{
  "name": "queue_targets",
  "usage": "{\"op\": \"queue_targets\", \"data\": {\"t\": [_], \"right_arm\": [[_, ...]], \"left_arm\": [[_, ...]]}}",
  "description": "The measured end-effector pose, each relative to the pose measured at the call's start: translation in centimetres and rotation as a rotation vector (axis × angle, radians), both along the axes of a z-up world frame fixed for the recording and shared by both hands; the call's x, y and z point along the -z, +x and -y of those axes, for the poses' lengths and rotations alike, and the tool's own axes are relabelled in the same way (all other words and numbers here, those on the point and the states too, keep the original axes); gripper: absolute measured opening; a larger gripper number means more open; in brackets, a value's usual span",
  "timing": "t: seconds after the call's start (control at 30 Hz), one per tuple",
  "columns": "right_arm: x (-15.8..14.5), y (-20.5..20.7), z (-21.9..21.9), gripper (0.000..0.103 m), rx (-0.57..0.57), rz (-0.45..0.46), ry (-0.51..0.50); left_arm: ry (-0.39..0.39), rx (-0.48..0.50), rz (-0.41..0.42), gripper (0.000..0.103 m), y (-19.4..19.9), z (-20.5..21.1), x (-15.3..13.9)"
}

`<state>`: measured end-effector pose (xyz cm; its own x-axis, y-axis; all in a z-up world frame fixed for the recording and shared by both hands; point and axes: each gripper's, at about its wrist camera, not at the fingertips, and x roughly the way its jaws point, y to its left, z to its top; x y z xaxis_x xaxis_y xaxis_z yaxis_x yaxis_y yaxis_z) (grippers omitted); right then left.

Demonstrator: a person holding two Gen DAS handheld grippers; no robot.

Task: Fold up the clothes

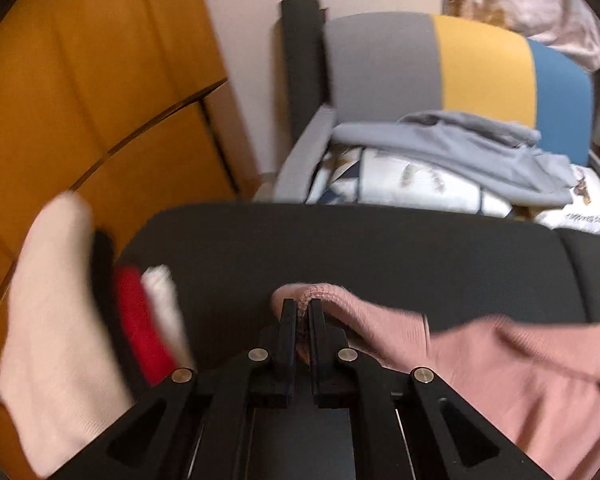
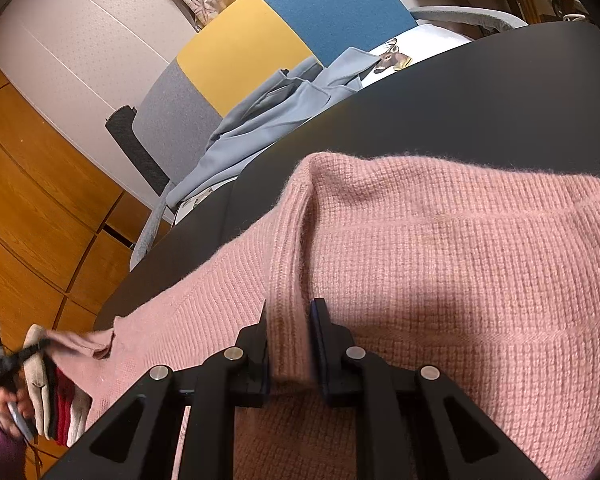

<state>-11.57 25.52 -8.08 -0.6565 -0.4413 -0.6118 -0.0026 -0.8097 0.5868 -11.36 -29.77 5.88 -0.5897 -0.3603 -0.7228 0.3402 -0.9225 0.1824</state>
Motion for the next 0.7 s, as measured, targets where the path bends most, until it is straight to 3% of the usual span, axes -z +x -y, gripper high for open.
{"op": "queue_targets", "data": {"t": [0.13, 0.23, 0.33, 0.4, 0.47, 0.57, 0.7], "right_arm": [[0.0, 0.0, 0.0, 0.015, 0.0, 0.001, 0.004], [0.0, -0.2, 0.0, 0.015, -0.002, 0.006, 0.01], [-0.5, -0.4, -0.1, 0.018, -0.019, 0.03, 0.012], [-2.1, 0.3, -0.8, 0.026, -0.003, 0.062, 0.036], [-4.7, 2.7, -2.3, 0.026, 0.016, 0.004, 0.064], [-8.4, 6.9, -5.4, 0.029, 0.033, -0.045, 0.16], [-10.0, 12.2, -11.0, 0.031, 0.113, 0.098, 0.365]], "left_arm": [[-0.031, -0.063, 0.097, 0.006, 4.7, 1.2, 3.5], [-0.057, -0.093, 0.177, 0.009, 5.8, 0.6, 6.1], [-0.05, -0.085, 0.199, 0.012, 8.3, -0.9, 6.8], [-0.078, -0.076, 0.186, 0.026, 10.0, -2.3, 6.7], [-0.113, -0.074, 0.148, 0.065, 11.8, -3.3, 6.1], [-0.147, -0.083, 0.095, 0.072, 13.5, -3.8, 5.1], [-0.169, -0.059, 0.01, 0.072, 13.4, -5.1, 3.4]]}}
